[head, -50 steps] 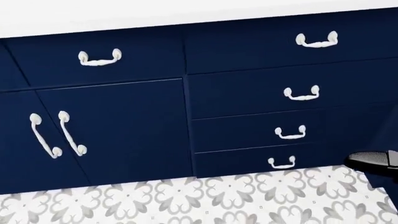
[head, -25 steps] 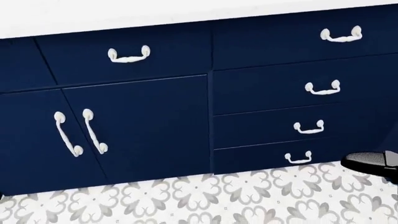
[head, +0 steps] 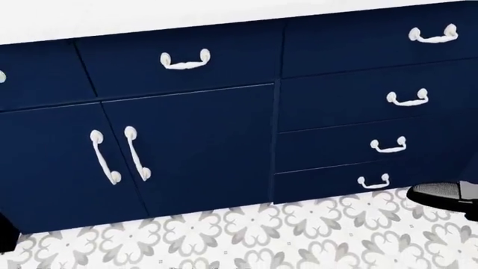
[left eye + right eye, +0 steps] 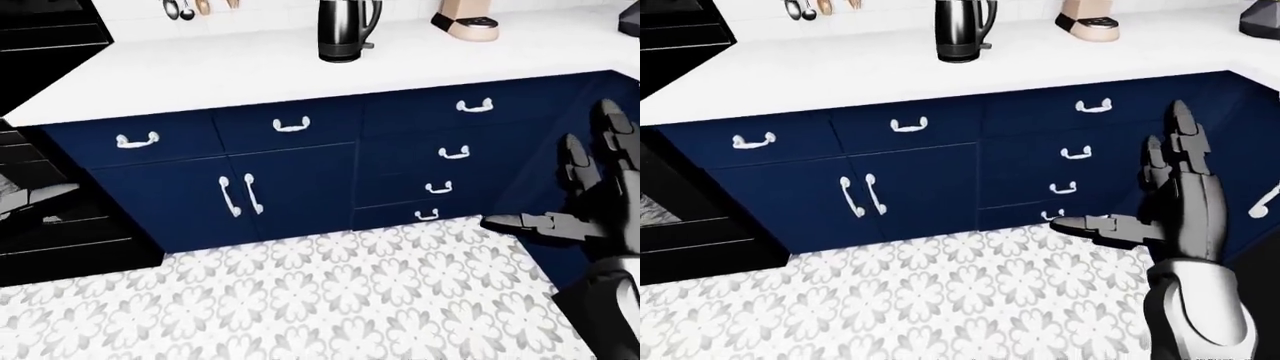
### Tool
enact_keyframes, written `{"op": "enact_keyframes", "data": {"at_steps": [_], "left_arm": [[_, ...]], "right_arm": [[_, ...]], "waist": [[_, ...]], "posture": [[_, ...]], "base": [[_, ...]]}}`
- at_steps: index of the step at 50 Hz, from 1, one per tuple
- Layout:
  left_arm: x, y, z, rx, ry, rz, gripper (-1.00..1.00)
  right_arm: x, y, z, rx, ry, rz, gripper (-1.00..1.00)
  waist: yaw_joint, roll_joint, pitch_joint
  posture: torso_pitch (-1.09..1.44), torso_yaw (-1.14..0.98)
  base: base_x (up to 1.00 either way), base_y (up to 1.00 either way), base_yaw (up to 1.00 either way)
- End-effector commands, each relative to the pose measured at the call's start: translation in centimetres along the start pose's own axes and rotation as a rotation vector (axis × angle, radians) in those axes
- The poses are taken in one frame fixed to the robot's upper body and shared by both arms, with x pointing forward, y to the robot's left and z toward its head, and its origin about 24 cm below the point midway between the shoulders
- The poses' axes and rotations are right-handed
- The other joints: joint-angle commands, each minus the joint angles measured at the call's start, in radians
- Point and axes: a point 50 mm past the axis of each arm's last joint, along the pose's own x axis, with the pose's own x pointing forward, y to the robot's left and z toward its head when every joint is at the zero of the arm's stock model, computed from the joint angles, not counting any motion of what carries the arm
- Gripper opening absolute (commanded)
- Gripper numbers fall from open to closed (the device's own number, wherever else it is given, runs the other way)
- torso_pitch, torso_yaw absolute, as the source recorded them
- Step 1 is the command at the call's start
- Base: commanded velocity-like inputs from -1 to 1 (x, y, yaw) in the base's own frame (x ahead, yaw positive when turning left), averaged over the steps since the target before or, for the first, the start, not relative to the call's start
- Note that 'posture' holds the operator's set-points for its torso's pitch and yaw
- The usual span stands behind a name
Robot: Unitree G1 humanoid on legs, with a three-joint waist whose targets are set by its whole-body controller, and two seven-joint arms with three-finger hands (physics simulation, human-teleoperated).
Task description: Close the lid of the electric kettle.
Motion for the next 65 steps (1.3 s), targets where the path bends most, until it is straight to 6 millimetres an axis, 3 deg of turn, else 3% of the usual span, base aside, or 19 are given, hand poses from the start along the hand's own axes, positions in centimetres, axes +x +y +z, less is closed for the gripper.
{"op": "enact_keyframes", "data": {"at_steps": [1,3,8,9,28,29,31,35,42,44,47,48,50,55,57,59,61,62,65], "left_arm": [[0.01,0.14,0.74,0.008,-0.045,0.008,1.0],[-0.03,0.11,0.74,0.009,-0.044,0.008,1.0],[-0.08,0.09,0.93,0.01,-0.045,0.007,1.0],[-0.07,0.12,0.98,0.009,-0.046,0.008,1.0],[-0.11,0.03,0.74,0.012,-0.041,0.003,1.0],[-0.12,0.02,0.78,0.012,-0.041,0.003,1.0],[-0.01,0.01,0.63,0.012,-0.04,0.003,1.0],[0.09,-0.07,0.43,0.011,-0.04,0.0,1.0],[0.05,0.06,0.52,0.01,-0.039,0.002,1.0],[0.02,0.08,0.59,0.009,-0.04,0.002,1.0],[-0.08,0.1,0.75,0.01,-0.039,0.003,1.0],[-0.08,0.11,0.73,0.011,-0.038,0.002,1.0],[-0.09,0.11,0.78,0.011,-0.039,0.003,1.0],[0.05,0.07,0.66,0.01,-0.039,0.002,1.0],[0.1,0.09,0.51,0.011,-0.038,0.002,1.0],[0.1,0.09,0.51,0.009,-0.037,0.002,1.0],[0.06,0.13,0.51,0.01,-0.037,0.003,1.0],[0.05,0.13,0.49,0.011,-0.036,0.003,1.0],[0.03,0.14,0.56,0.01,-0.036,0.004,1.0]], "right_arm": [[-0.1,0.22,0.96,0.003,-0.061,0.013,1.0],[-0.08,0.19,0.92,0.007,-0.063,0.012,1.0],[-0.06,0.25,0.94,0.005,-0.062,0.01,1.0],[-0.04,0.24,0.92,0.003,-0.061,0.008,1.0],[0.24,0.45,0.86,0.011,-0.042,0.006,1.0],[0.22,0.49,0.95,0.011,-0.042,0.007,1.0],[0.24,0.51,0.85,0.013,-0.041,0.008,1.0],[0.28,0.55,0.64,0.015,-0.038,0.009,1.0],[0.24,0.59,0.63,0.014,-0.037,0.01,1.0],[0.25,0.57,0.63,0.013,-0.038,0.01,1.0],[0.24,0.55,0.64,0.013,-0.038,0.01,1.0],[0.2,0.57,0.81,0.012,-0.038,0.009,1.0],[0.23,0.59,0.73,0.012,-0.039,0.01,1.0],[0.22,0.61,0.77,0.01,-0.038,0.011,1.0],[0.29,0.6,0.69,0.01,-0.039,0.01,1.0],[0.22,0.62,0.77,0.01,-0.039,0.011,1.0],[0.23,0.6,0.75,0.011,-0.039,0.01,1.0],[0.21,0.57,0.76,0.01,-0.039,0.009,1.0],[0.21,0.58,0.77,0.011,-0.038,0.008,1.0]], "waist": [[-0.004,0.035,-0.015],[0.006,-0.008,0.009],[0.016,-0.09,-0.006],[0.019,-0.076,0.0],[0.022,-0.059,-0.02],[0.021,-0.055,-0.042],[0.022,-0.054,-0.016],[0.021,-0.061,0.006],[0.02,-0.047,-0.008],[0.018,-0.033,-0.011],[0.012,0.016,-0.007],[0.024,-0.019,-0.007],[0.021,0.003,-0.005],[0.031,-0.03,-0.008],[0.036,-0.054,-0.009],[0.039,-0.101,-0.023],[0.026,-0.09,-0.017],[0.028,-0.103,-0.009],[0.016,-0.09,-0.011]], "posture": [[0.0,0.0],[0.0,0.0],[0.0,0.0],[0.0,0.0],[0.0,0.0],[0.0,0.0],[0.0,0.0],[0.0,0.0],[0.0,0.0],[0.0,0.0],[0.0,0.0],[0.0,0.0],[0.0,0.0],[0.0,0.0],[0.0,0.0],[0.0,0.0],[0.0,0.0],[0.0,0.0],[0.0,0.0]], "base": [[0.0,0.0,0.0],[0.0,0.0,0.0],[0.0,0.0,0.0],[0.0,0.0,0.0],[0.0,0.0,0.0],[0.08,0.0,0.0],[0.14,0.0,0.0],[0.22,0.0,0.0],[0.24,0.0,0.0],[0.24,0.0,0.0],[0.23,0.0,0.0],[0.23,0.0,0.0],[0.24,0.0,0.0],[0.24,0.0,0.0],[0.23,0.0,0.0],[0.24,0.0,0.0],[0.23,0.0,0.0],[0.23,0.0,0.0],[0.24,0.0,0.0]]}}
